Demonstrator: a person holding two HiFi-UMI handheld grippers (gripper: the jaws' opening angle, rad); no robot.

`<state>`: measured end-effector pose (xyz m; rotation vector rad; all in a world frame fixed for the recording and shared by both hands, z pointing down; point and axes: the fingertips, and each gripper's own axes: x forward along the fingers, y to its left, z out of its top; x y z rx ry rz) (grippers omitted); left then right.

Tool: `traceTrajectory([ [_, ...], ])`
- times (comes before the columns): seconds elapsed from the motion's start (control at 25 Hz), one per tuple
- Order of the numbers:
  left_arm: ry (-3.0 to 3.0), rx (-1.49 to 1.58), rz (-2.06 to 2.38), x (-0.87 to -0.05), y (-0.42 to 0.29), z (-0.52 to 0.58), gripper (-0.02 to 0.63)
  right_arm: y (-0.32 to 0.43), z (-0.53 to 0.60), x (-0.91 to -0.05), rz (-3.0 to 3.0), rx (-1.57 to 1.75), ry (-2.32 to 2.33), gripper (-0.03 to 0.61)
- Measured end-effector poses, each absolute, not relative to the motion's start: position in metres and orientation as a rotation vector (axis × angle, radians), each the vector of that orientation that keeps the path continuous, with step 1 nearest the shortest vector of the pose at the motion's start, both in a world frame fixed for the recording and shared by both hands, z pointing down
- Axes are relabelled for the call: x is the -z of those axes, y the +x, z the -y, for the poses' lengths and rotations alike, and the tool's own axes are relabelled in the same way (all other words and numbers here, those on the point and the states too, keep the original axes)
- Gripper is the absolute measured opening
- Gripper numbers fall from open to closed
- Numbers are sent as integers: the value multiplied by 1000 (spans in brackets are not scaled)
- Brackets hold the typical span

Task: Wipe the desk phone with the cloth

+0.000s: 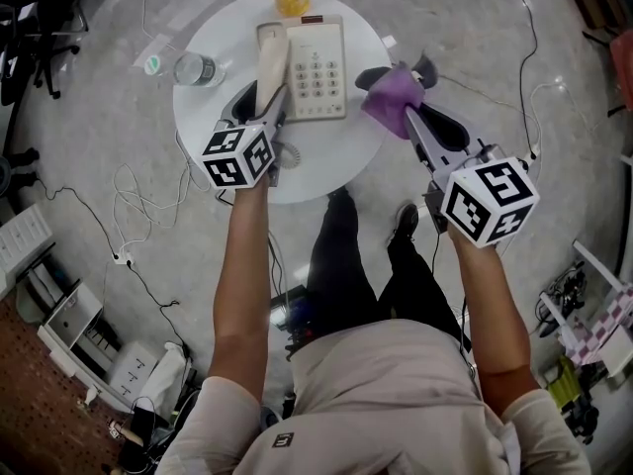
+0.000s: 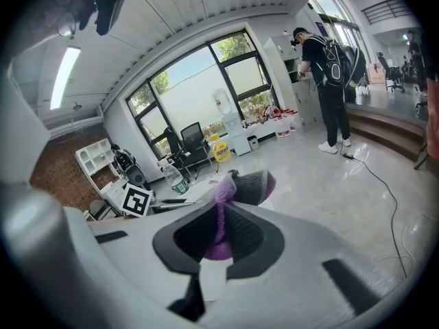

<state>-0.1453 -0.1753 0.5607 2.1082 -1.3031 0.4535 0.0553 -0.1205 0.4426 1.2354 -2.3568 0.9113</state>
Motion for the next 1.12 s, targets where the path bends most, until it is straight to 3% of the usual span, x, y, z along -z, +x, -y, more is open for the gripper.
traceTrajectory([
  [1.12, 2078, -457, 1355, -566, -146, 173, 209, 35, 92, -477, 2321, -1038, 1114, 25],
])
